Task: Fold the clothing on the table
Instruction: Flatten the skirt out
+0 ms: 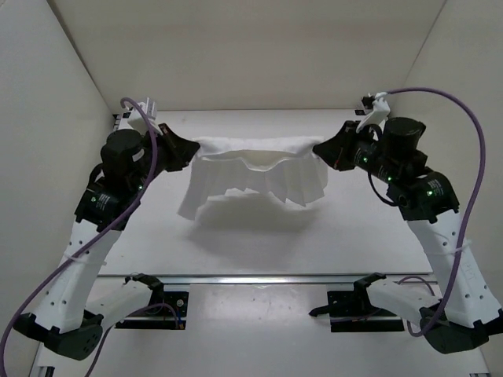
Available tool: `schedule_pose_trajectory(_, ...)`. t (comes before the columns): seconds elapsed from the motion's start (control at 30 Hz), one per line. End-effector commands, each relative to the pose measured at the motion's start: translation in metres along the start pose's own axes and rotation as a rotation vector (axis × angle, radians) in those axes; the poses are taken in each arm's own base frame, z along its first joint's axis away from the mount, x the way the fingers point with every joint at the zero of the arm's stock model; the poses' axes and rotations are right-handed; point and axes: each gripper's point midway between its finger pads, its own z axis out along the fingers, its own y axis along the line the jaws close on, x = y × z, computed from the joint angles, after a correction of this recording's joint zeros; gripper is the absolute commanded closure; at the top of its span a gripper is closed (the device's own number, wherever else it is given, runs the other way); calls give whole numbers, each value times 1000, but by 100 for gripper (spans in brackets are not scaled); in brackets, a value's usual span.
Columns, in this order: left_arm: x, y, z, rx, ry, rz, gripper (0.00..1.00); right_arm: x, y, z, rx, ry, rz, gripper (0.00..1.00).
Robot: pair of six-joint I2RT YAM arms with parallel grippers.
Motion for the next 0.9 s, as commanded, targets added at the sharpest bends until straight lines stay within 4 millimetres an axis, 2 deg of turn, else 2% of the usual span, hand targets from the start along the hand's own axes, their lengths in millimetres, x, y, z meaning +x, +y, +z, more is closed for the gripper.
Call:
schedule_pose_trajectory(0.0, 18, 27, 12, -84, 124, 32, 100, -2, -2, 15, 10, 88, -15, 100)
schedule_pose_trajectory(0.03, 13, 31, 20, -90, 122, 38, 100, -6, -1, 20, -3, 91, -20, 100)
schedule_pose_trajectory(0.07, 5, 33, 25, -101, 110, 42, 100, -15, -5, 33, 5, 93, -25, 100)
schedule_pose_trajectory(0.1, -1, 34, 35, -105, 116, 48, 100, -20, -8, 48, -14, 110, -34, 100)
schedule_pose_trajectory(0.13, 0, 43, 52, -126, 136, 53, 100, -15, -17, 70, -15, 158, -21, 100)
schedule_pose_trajectory(0.17, -8, 47, 65, -136, 141, 46, 100, -26, -23, 88, -23, 165, -6, 100)
schedule_pose_trajectory(0.2, -14, 48, 72, -137, 140, 45, 100, -48, -23, 89, -32, 126, -14, 100)
schedule_pose_trajectory(0.23, -24, 51, 85, -147, 143, 42, 100, -53, -22, 96, -55, 134, -17, 100)
schedule_pose_trajectory(0.27, -42, 40, 85, -126, 120, 49, 100, -65, -22, 108, -51, 130, -32, 100)
schedule_pose_trajectory(0.3, -38, 55, 98, -171, 158, 50, 100, -78, -17, 112, -49, 117, -57, 100)
schedule_pose_trajectory(0.33, -57, 53, 105, -186, 128, 64, 100, -92, -13, 116, -44, 93, -75, 100)
schedule_pose_trajectory(0.4, -68, 55, 102, -215, 147, 63, 100, -105, -9, 115, -30, 60, -98, 100)
schedule_pose_trajectory(0.47, -87, 47, 96, -196, 96, 80, 100, -111, -3, 108, -39, 36, -104, 100)
schedule_pose_trajectory(0.5, -79, 50, 100, -198, 104, 75, 100, -107, -5, 106, -36, 33, -97, 100)
schedule_pose_trajectory(0.53, -82, 46, 91, -189, 86, 77, 100, -107, -4, 99, -37, 20, -106, 100)
schedule_pose_trajectory(0.57, -73, 48, 88, -191, 88, 74, 100, -94, -17, 107, -18, 41, -92, 100)
schedule_pose_trajectory(0.6, -54, 61, 94, -206, 119, 67, 100, -81, -31, 113, 2, 54, -74, 100)
schedule_pose_trajectory(0.63, -54, 55, 85, -188, 101, 68, 100, -68, -36, 112, -3, 73, -59, 100)
schedule_pose_trajectory(0.67, -34, 60, 84, -189, 123, 61, 100, -62, -45, 113, 8, 86, -49, 100)
schedule_pose_trajectory(0.7, -4, 77, 90, -213, 174, 57, 100, -42, -57, 117, 34, 123, -29, 100)
schedule_pose_trajectory(0.73, 5, 76, 87, -195, 166, 44, 100, -20, -69, 120, 47, 158, -5, 100)
schedule_pose_trajectory(0.77, 36, 91, 84, -214, 215, 25, 100, -5, -76, 124, 56, 186, 3, 100)
schedule_pose_trajectory(0.8, 71, 108, 83, -233, 267, 6, 100, 20, -87, 126, 68, 220, 25, 100)
schedule_pose_trajectory(0.83, 79, 111, 83, -231, 257, -2, 100, 54, -99, 130, 81, 273, 62, 100)
schedule_pose_trajectory(0.87, 119, 130, 79, -269, 336, -22, 100, 68, -105, 129, 96, 294, 88, 100)
